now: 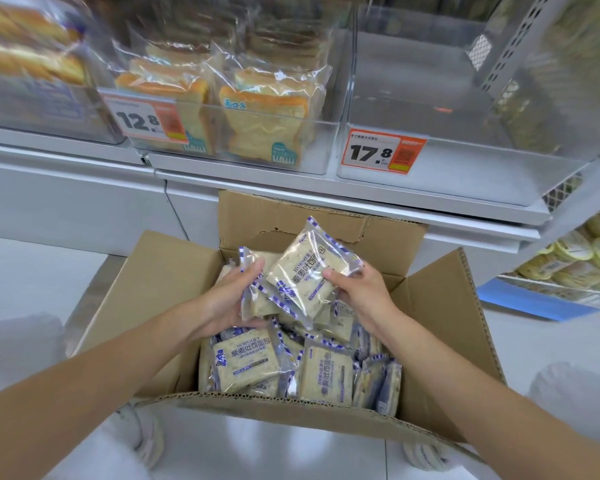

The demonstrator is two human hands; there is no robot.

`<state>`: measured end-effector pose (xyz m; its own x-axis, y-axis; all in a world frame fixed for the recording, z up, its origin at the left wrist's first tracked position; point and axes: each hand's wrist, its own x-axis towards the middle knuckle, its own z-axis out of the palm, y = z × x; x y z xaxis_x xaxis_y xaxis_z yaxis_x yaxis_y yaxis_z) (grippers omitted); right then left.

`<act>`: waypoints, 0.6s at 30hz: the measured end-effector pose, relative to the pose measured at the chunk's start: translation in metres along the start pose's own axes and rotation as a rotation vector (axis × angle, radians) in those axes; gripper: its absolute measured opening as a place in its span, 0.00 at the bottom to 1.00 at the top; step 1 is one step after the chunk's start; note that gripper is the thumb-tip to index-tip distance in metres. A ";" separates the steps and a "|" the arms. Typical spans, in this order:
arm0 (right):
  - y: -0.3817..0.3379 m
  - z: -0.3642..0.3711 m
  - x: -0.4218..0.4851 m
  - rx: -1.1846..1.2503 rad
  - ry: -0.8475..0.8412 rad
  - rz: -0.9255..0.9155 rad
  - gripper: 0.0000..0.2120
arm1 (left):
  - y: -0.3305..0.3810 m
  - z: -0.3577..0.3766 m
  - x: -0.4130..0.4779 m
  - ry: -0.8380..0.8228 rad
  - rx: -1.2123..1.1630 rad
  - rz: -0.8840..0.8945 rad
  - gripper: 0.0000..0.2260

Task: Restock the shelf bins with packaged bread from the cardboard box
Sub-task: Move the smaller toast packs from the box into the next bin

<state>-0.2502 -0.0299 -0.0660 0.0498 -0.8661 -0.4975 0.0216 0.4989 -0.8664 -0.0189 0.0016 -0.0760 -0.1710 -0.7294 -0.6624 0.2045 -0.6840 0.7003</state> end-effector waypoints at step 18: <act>-0.044 -0.022 -0.013 -0.080 -0.263 0.089 0.35 | 0.043 0.072 -0.014 0.245 0.424 0.486 0.19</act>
<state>-0.2735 -0.0412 -0.0218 0.3050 -0.7757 -0.5525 -0.0726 0.5595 -0.8256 -0.0772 -0.0185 -0.0176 0.0781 -0.9644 -0.2527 -0.2001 -0.2635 0.9437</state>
